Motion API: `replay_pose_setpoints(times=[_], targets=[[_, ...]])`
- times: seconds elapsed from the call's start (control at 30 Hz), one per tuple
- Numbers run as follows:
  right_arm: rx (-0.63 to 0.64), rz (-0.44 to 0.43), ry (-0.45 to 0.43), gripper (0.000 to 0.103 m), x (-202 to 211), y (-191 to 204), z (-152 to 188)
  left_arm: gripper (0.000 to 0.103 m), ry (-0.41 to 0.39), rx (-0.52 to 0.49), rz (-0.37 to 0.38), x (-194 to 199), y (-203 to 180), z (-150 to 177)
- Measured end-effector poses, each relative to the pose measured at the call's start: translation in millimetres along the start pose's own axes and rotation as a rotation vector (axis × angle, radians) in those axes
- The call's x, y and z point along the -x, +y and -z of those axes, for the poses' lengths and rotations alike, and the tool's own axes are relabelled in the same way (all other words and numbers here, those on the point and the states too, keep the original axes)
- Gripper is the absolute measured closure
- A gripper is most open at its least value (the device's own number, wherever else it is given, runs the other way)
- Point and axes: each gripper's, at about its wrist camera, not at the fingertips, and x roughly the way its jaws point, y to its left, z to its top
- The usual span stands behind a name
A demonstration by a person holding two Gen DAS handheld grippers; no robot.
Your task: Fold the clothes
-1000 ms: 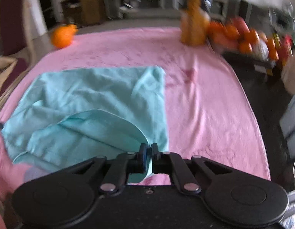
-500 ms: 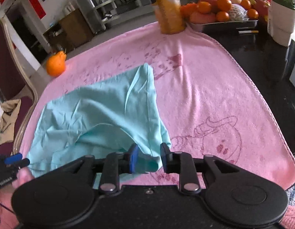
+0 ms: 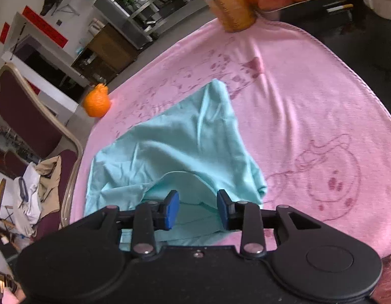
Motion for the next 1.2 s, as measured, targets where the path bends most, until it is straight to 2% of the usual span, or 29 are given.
replay_pose_setpoints(times=[0.3, 0.43, 0.53, 0.63, 0.77, 0.87, 0.93, 0.97, 1.07, 1.2], targets=[[-0.002, -0.001, 0.002, 0.069, -1.4, 2.4, 0.1, 0.071, 0.006, -0.056, -0.074, -9.8, -12.2, -8.7], [-0.004, 0.006, -0.006, 0.069, -0.4, 1.0, 0.1, 0.071, -0.079, -0.002, -0.064, 2.4, -7.8, -13.9], [-0.015, 0.009, -0.008, 0.069, 0.2, -1.7, -0.2, 0.071, -0.036, -0.017, -0.077, -5.3, -9.2, -11.5], [-0.020, 0.005, -0.007, 0.068, 0.5, -2.6, -0.3, 0.071, -0.020, -0.084, -0.097, -8.3, -19.7, -6.6], [-0.006, 0.002, -0.002, 0.068, -0.4, 0.0, 0.2, 0.071, -0.059, -0.166, -0.143, -7.3, -33.9, -6.8], [-0.002, 0.008, -0.002, 0.068, -1.2, -0.3, -0.3, 0.082, -0.107, -0.262, -0.194, -6.3, -50.4, -7.3], [-0.001, 0.022, -0.002, 0.068, -2.1, -1.4, -0.8, 0.097, -0.150, -0.310, -0.215, -2.7, -59.4, -7.4], [0.000, 0.029, -0.003, 0.067, -2.6, -2.0, -1.1, 0.098, -0.166, -0.321, -0.223, -1.0, -61.2, -7.7], [-0.006, 0.060, -0.008, 0.067, -4.0, -6.5, -2.1, 0.099, -0.172, -0.264, -0.238, 2.9, -52.5, -10.1], [-0.023, 0.105, -0.021, 0.067, -4.4, -14.0, -3.7, 0.099, -0.093, -0.002, -0.226, 6.2, -14.1, -14.8]])
